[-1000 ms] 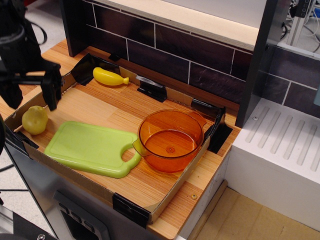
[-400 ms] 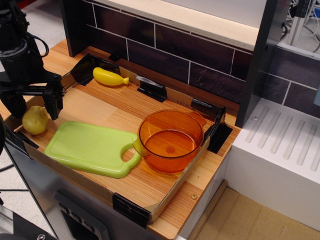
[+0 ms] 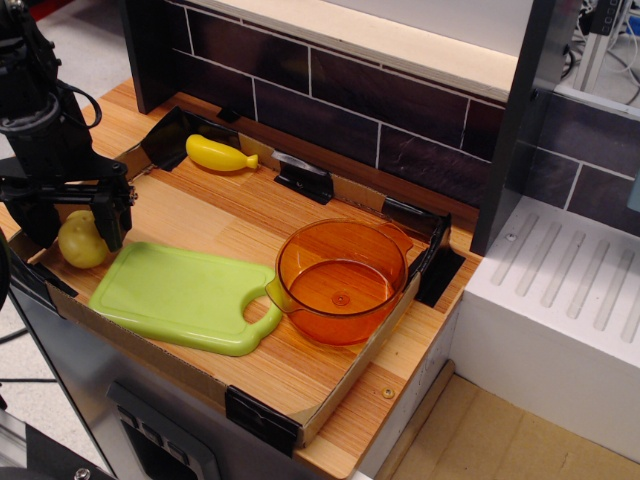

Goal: Put potato in pot

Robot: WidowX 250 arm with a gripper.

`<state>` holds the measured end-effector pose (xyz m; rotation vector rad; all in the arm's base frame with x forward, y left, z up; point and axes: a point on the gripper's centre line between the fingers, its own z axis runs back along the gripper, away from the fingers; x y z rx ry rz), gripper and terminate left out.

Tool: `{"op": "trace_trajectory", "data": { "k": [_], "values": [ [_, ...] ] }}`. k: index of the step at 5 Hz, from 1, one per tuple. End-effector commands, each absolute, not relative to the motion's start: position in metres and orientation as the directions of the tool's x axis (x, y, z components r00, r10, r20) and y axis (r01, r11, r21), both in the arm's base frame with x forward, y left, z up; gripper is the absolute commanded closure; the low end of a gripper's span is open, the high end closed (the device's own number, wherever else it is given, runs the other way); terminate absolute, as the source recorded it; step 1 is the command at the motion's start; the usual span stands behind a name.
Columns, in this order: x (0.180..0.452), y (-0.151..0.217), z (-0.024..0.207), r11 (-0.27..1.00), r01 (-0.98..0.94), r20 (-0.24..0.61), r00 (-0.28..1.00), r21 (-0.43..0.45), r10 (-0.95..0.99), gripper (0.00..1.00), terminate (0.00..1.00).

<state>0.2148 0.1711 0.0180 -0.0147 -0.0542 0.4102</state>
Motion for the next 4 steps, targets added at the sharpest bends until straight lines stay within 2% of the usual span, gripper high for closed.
{"op": "trace_trajectory", "data": {
  "k": [1,2,4],
  "values": [
    [0.214,0.182,0.016,0.916,-0.398,0.075,0.913,-0.038,0.400,0.00,0.00],
    [0.215,0.184,0.018,0.910,-0.412,0.085,0.906,-0.044,0.414,1.00,0.00],
    [0.220,0.188,0.040,0.898,-0.424,0.109,0.894,-0.115,0.435,1.00,0.00]
  ]
}}
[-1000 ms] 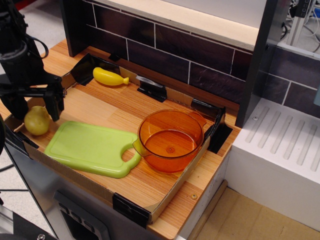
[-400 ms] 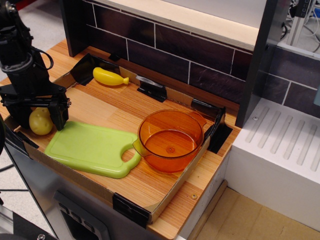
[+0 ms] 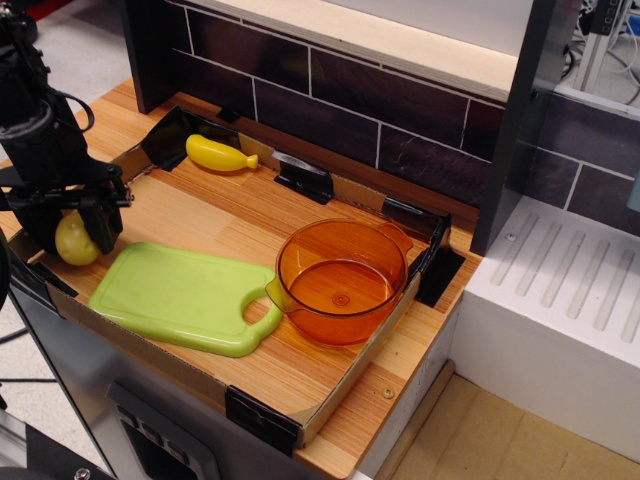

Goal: Put potato in pot

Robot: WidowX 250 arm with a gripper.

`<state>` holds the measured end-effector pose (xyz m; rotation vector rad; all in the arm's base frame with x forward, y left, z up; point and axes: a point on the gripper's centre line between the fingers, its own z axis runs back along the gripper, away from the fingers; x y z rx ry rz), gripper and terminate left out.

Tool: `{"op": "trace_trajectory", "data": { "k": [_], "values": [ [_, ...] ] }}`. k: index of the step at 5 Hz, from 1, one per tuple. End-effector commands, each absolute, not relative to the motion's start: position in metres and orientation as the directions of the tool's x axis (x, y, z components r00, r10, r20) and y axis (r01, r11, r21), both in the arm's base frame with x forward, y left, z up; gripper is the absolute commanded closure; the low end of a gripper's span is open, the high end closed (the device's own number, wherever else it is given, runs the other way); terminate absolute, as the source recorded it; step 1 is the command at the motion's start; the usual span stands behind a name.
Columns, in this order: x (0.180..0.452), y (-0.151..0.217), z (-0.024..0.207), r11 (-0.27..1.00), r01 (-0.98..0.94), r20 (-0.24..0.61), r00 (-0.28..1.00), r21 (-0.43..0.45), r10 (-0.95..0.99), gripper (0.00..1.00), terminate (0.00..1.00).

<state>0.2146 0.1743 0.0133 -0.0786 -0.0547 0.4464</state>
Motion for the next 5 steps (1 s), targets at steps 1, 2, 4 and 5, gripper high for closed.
{"op": "trace_trajectory", "data": {
  "k": [1,2,4,5],
  "values": [
    [0.226,0.176,0.073,0.882,-0.443,0.143,0.874,-0.160,0.465,1.00,0.00],
    [0.231,0.151,0.095,0.876,-0.455,0.148,0.866,-0.163,0.477,1.00,0.00],
    [0.258,0.061,0.111,0.869,-0.489,0.142,0.857,-0.073,0.495,1.00,0.00],
    [0.271,0.029,0.105,0.873,-0.483,0.110,0.866,-0.067,0.487,1.00,0.00]
  ]
}}
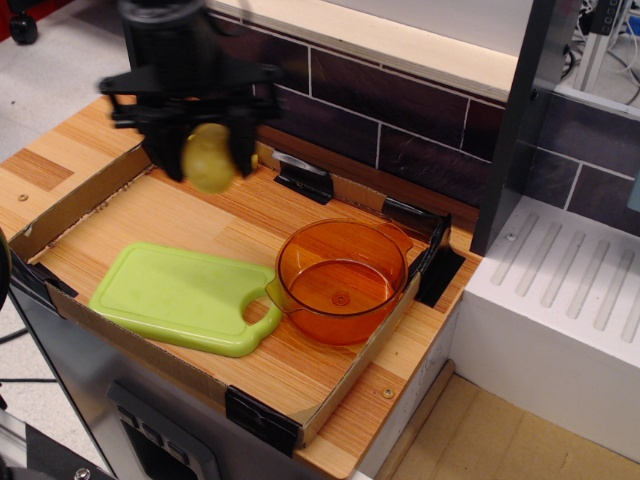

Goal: Put potato in pot

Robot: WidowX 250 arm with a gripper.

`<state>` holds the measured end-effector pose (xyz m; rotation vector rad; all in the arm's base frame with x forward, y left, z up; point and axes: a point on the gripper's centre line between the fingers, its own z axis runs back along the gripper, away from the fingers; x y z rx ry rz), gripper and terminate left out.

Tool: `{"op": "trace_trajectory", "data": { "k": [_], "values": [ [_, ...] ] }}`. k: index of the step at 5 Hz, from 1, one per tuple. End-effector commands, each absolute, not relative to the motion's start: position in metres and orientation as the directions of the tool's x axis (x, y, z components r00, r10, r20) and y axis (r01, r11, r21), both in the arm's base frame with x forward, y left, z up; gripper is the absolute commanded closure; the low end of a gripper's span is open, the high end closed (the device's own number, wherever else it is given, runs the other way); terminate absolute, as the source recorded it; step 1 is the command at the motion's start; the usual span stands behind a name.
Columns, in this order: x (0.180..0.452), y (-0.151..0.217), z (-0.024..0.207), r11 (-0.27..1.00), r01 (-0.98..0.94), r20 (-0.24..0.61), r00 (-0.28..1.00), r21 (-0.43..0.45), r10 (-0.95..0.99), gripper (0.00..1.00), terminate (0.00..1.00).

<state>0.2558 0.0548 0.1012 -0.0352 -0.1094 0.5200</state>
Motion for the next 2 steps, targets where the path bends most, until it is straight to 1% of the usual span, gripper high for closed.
{"op": "trace_trajectory", "data": {
  "k": [1,2],
  "values": [
    [0.276,0.006,0.091,0.886,-0.461,0.126,0.877,-0.058,0.464,1.00,0.00],
    [0.280,-0.008,0.070,0.880,-0.470,0.115,0.873,-0.062,0.474,1.00,0.00]
  ]
}}
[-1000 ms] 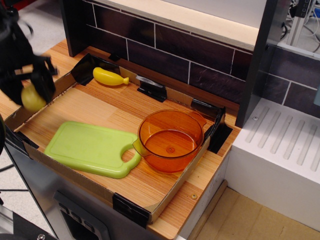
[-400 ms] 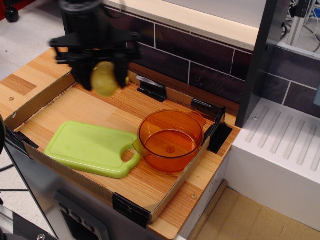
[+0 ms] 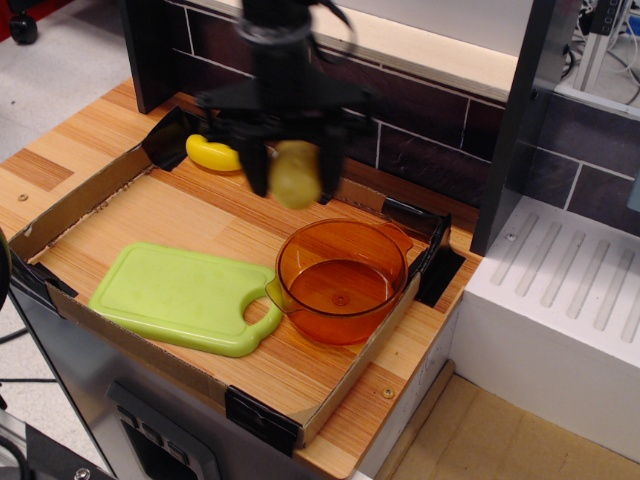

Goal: Put potato in pot

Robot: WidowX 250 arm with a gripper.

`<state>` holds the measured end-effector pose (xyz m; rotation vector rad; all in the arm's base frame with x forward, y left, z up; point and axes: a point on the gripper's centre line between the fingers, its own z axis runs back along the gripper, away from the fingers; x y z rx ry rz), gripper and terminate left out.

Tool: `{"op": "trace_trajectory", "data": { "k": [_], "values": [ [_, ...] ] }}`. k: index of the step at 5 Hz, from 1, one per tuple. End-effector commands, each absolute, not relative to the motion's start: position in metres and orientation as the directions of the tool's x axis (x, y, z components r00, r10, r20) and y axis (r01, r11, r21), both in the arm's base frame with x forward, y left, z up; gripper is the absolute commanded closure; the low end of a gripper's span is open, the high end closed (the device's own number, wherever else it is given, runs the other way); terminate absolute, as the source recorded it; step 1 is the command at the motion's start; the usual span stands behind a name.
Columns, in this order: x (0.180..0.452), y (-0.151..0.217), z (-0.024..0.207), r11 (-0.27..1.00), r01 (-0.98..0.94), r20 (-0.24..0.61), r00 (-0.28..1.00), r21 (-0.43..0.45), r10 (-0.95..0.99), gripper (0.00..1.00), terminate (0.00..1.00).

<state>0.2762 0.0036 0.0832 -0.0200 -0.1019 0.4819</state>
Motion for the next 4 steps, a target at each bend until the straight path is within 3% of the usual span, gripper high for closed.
{"op": "trace_trajectory", "data": {
  "k": [1,2,4],
  "values": [
    [0.276,-0.024,0.057,0.891,-0.450,0.083,0.887,-0.060,0.454,1.00,0.00],
    [0.272,-0.028,0.052,0.902,-0.428,0.110,0.896,-0.050,0.431,0.00,0.00],
    [0.268,-0.021,0.063,0.907,-0.415,0.077,0.905,-0.068,0.419,0.00,0.00]
  ]
}}
